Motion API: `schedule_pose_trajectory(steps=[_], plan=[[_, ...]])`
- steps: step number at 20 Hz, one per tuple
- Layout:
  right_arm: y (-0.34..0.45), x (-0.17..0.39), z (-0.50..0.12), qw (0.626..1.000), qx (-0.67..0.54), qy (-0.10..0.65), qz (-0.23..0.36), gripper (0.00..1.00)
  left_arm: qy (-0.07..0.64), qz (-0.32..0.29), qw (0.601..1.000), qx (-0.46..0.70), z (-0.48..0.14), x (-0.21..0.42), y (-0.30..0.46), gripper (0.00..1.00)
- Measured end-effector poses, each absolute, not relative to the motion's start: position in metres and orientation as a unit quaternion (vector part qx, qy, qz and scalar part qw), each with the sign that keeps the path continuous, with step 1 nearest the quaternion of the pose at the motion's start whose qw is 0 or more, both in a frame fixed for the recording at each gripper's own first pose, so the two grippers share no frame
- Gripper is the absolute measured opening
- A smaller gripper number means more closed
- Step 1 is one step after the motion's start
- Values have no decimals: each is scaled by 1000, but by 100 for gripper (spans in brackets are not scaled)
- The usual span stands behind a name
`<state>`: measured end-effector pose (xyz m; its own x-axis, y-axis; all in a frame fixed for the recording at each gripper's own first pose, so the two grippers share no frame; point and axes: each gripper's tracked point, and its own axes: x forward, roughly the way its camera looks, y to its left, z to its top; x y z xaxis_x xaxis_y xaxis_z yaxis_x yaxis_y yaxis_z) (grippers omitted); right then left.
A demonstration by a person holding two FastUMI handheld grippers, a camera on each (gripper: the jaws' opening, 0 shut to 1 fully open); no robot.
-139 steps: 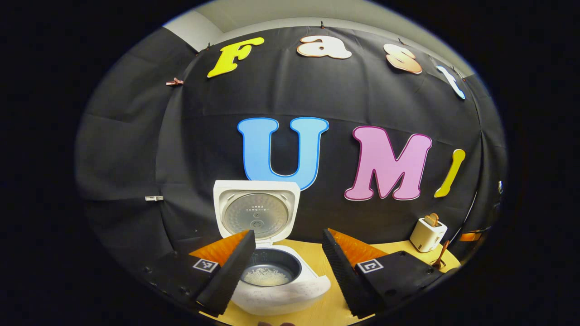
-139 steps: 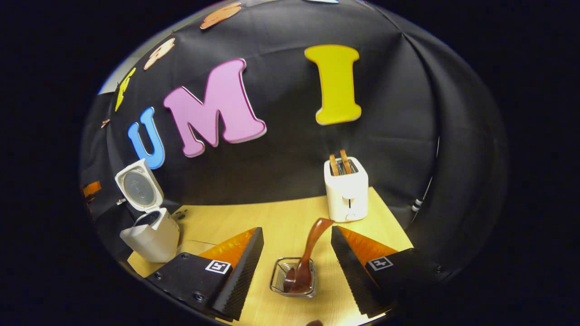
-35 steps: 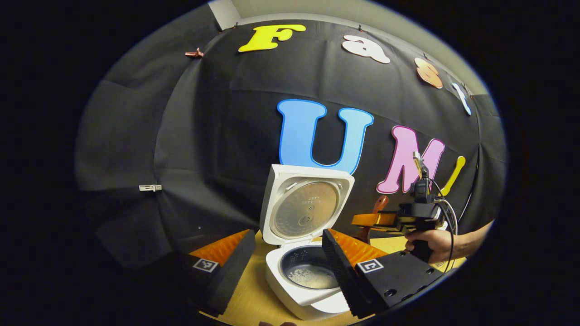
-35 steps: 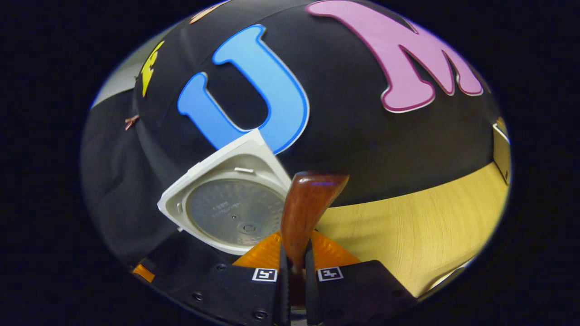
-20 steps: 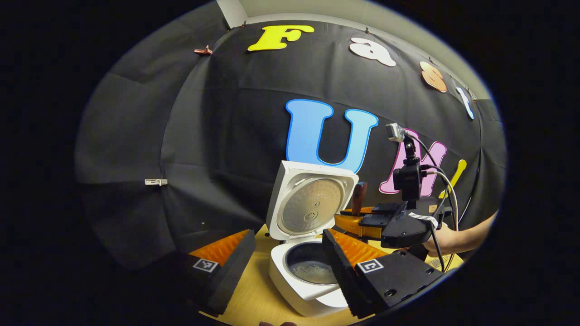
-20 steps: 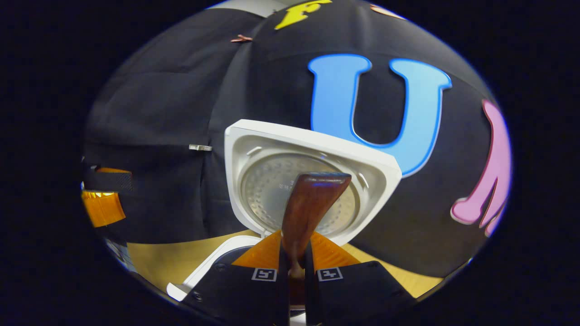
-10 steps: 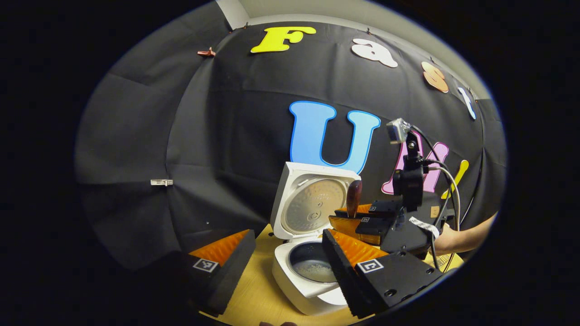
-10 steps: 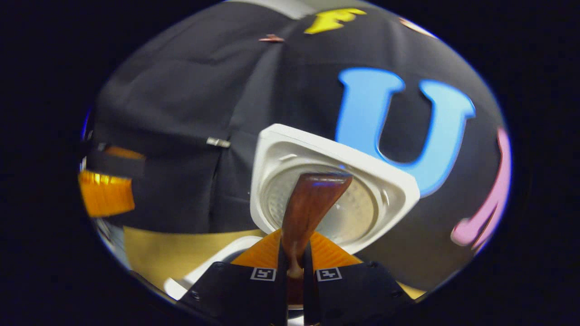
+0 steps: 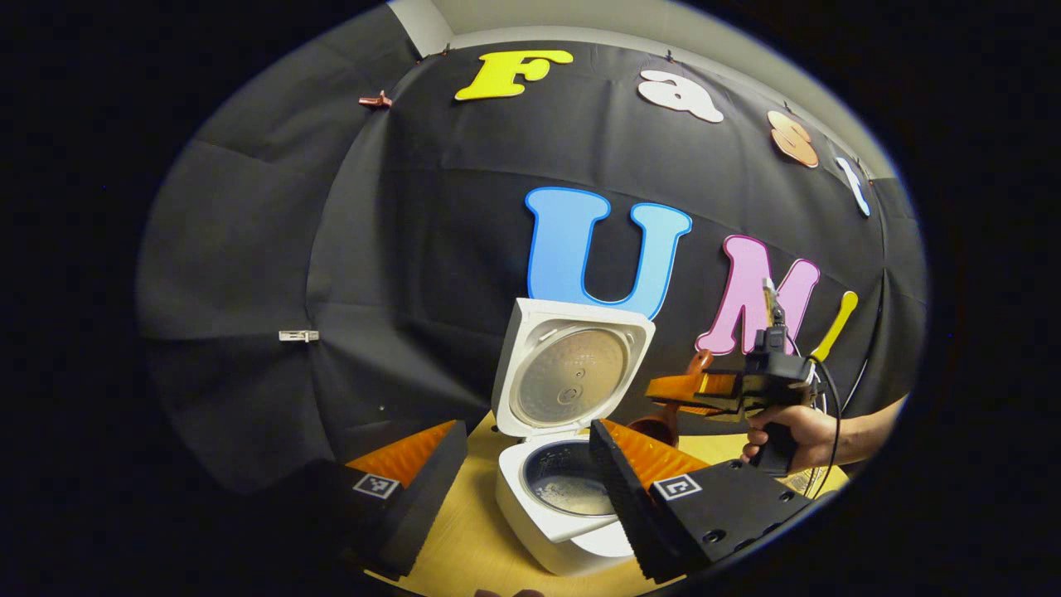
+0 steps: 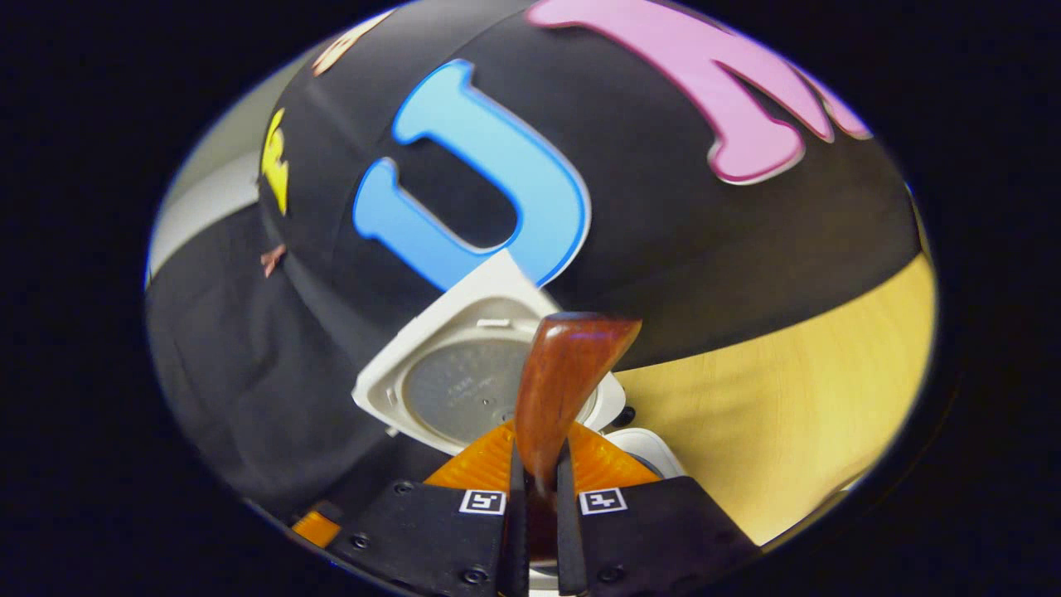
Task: Close the left gripper, press the button to open the rice cooker; take a wooden spoon from the chopstick holder with the right hand, scoop a spoonful of rice and pour it into the rice cooker, then put the wooden spoon back into the chopstick holder.
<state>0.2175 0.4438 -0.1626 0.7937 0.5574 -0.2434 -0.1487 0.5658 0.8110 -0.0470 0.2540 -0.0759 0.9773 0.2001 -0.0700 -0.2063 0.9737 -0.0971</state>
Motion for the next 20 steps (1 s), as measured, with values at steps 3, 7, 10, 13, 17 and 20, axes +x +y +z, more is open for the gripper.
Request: schedule_pose_trajectory(steps=[3,7,10,13,17,20], plan=[[390,212,-145,825,484,218,192,18,30,93,994,-54,-73,-41,239,95],[283,203,-139,835,503,176,134,17,30,72,996,-48,-70,-27,211,95],[175,191,-140,853,498,142,71,17,29,57,997,-42,-66,-14,187,95],[58,161,-147,874,470,121,2,17,28,42,998,-43,-64,1,160,95],[-34,119,-168,890,437,120,-55,17,29,30,999,-32,-60,19,126,95],[-78,91,-187,895,418,130,-83,17,31,26,999,-29,-59,28,107,95]])
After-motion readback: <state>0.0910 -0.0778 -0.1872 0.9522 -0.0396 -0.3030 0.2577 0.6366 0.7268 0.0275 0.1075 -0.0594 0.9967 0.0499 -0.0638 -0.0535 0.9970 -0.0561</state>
